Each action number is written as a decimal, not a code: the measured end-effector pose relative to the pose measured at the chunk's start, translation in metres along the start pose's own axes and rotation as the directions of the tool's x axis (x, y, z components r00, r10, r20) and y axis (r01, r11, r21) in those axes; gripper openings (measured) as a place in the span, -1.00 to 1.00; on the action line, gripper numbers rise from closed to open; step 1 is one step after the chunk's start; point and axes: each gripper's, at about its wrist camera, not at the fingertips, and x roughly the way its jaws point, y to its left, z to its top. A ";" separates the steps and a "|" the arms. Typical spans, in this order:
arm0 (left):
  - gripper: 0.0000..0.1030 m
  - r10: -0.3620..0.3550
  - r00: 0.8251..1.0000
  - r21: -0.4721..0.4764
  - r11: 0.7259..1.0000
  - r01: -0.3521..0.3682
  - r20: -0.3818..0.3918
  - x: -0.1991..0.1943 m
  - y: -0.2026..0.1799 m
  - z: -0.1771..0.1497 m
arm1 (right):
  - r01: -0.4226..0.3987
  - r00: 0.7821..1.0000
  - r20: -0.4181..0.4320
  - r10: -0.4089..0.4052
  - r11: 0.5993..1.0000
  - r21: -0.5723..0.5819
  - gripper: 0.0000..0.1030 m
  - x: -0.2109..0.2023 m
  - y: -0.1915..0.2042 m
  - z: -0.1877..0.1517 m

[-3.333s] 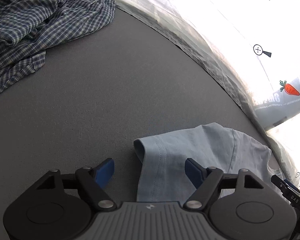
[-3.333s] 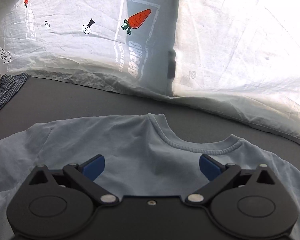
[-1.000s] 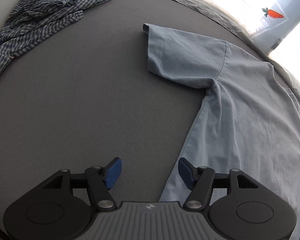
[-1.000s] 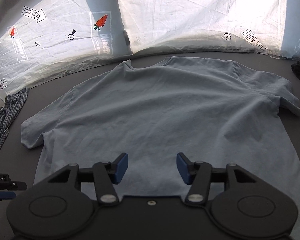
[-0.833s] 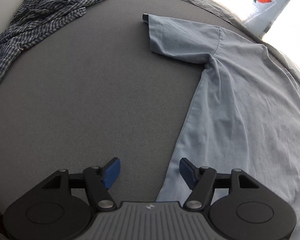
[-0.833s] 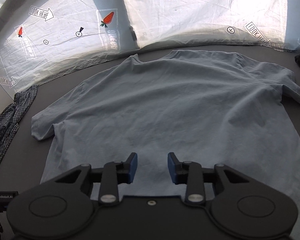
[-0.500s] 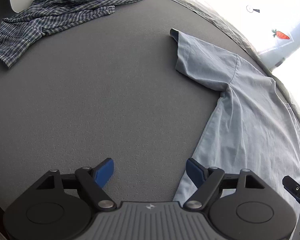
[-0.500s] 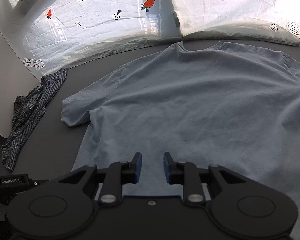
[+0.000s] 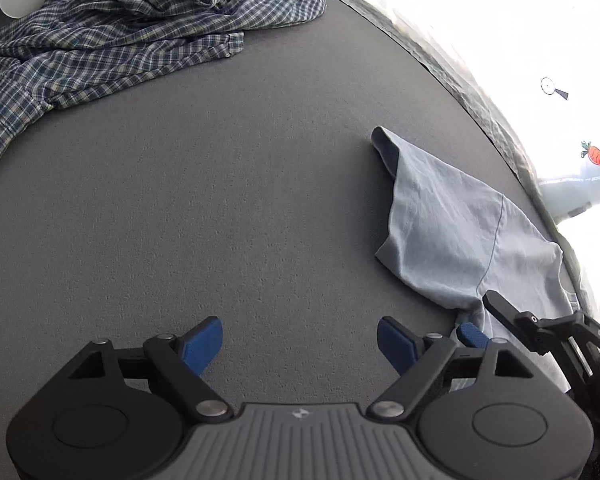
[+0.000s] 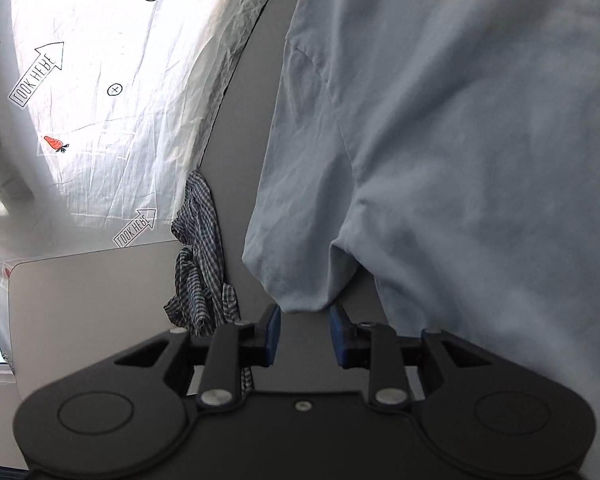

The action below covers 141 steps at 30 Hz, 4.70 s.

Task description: Fold clothes

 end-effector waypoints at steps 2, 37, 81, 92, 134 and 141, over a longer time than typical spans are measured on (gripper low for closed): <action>0.66 0.001 1.000 0.008 1.000 -0.001 -0.009 0.006 -0.001 0.008 | -0.005 1.000 0.009 0.004 0.995 0.099 -0.43 0.010 -0.006 0.003; 0.88 -0.015 0.999 0.169 0.985 0.020 -0.031 0.020 -0.024 0.009 | -0.219 0.918 0.396 -0.009 0.822 0.526 -0.94 -0.088 -0.061 0.030; 0.88 0.062 0.995 0.282 0.959 -0.038 -0.079 0.035 -0.048 -0.004 | 0.632 0.768 0.555 -0.320 0.520 -0.575 -0.31 -0.048 0.023 0.026; 0.88 0.114 0.990 0.257 0.962 -0.091 -0.078 0.041 -0.047 0.014 | 0.415 0.829 0.473 -0.299 0.896 -0.160 -0.26 -0.118 -0.046 0.065; 0.88 0.078 0.991 0.253 0.966 -0.047 -0.113 0.050 -0.053 0.018 | 0.507 0.841 0.415 -0.347 0.773 -0.381 -0.32 0.001 0.067 0.015; 0.88 0.082 0.991 0.226 0.973 -0.055 -0.110 0.050 -0.045 0.024 | 0.583 0.796 0.399 -0.454 0.754 -0.304 -0.50 0.018 0.048 0.023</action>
